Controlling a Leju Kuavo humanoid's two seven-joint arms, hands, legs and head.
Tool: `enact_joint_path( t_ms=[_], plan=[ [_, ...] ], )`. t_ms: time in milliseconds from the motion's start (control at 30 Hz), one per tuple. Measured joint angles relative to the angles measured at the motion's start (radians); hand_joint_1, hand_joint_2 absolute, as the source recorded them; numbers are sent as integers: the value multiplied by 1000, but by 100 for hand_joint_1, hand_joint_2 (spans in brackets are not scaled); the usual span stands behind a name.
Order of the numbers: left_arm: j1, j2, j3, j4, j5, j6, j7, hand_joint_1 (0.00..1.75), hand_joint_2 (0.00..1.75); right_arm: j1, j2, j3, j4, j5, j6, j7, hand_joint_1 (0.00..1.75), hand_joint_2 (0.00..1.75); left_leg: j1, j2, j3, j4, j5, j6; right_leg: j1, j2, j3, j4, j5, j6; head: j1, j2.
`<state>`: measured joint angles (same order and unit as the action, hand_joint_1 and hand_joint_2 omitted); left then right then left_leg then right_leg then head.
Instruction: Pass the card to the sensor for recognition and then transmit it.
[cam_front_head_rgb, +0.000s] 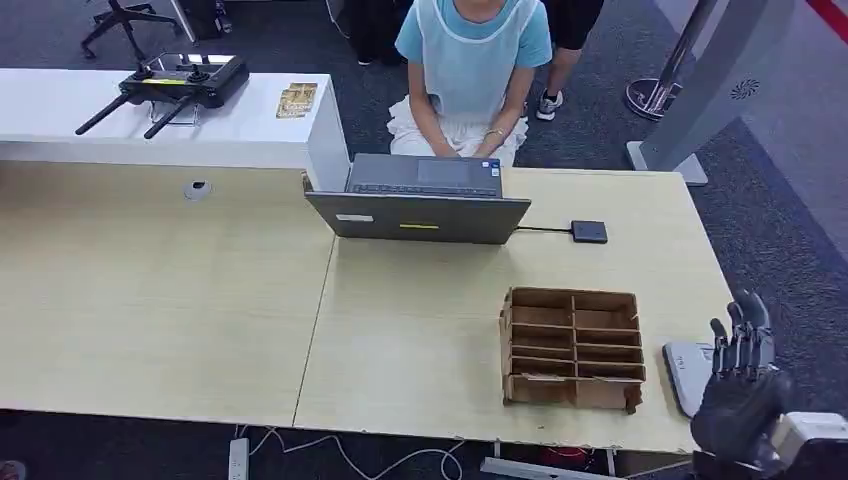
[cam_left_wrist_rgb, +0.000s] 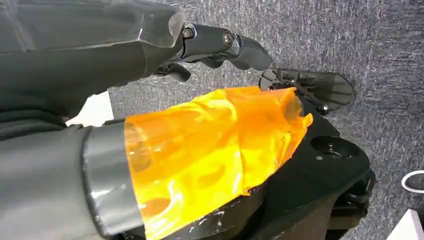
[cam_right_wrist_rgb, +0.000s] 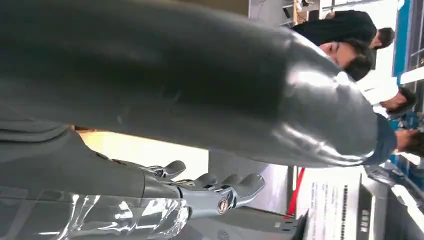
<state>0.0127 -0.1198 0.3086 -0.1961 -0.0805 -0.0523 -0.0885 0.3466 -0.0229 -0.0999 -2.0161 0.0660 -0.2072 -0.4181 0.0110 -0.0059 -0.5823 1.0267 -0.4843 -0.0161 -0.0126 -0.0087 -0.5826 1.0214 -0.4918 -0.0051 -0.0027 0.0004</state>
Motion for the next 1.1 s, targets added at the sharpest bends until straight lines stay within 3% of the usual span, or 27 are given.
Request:
enact_joint_path(
  t_ms=[67, 100, 767, 1100],
  plan=[
    [-2, 0, 0, 0, -2, 0, -2, 0, 0, -18, -1, 15, 16, -24, -31, 32, 0, 0, 0, 0, 0, 0, 0, 0, 0, 0, 0, 0, 0, 0, 0, 0],
    [-2, 0, 0, 0, -2, 0, -3, 0, 0, -24, -2, 17, 24, -39, -40, 34, 0, 175, 0, 0, 0, 0, 0, 0, 0, 0, 0, 0, 0, 0, 0, 0],
    [-2, 2, 7, 0, 0, -1, -3, 0, 0, -33, -19, 26, 44, -60, -37, 41, 0, 175, 0, 0, 0, 0, 0, 0, 0, 0, 0, 0, 0, 0, 0, 0],
    [-2, 1, 10, 0, 6, -1, -3, 0, 0, -34, -23, 26, 48, -143, 1, 50, 0, 175, 0, 0, 0, 0, 0, 0, 0, 0, 0, 0, 0, 0, 0, 0]
  ],
)
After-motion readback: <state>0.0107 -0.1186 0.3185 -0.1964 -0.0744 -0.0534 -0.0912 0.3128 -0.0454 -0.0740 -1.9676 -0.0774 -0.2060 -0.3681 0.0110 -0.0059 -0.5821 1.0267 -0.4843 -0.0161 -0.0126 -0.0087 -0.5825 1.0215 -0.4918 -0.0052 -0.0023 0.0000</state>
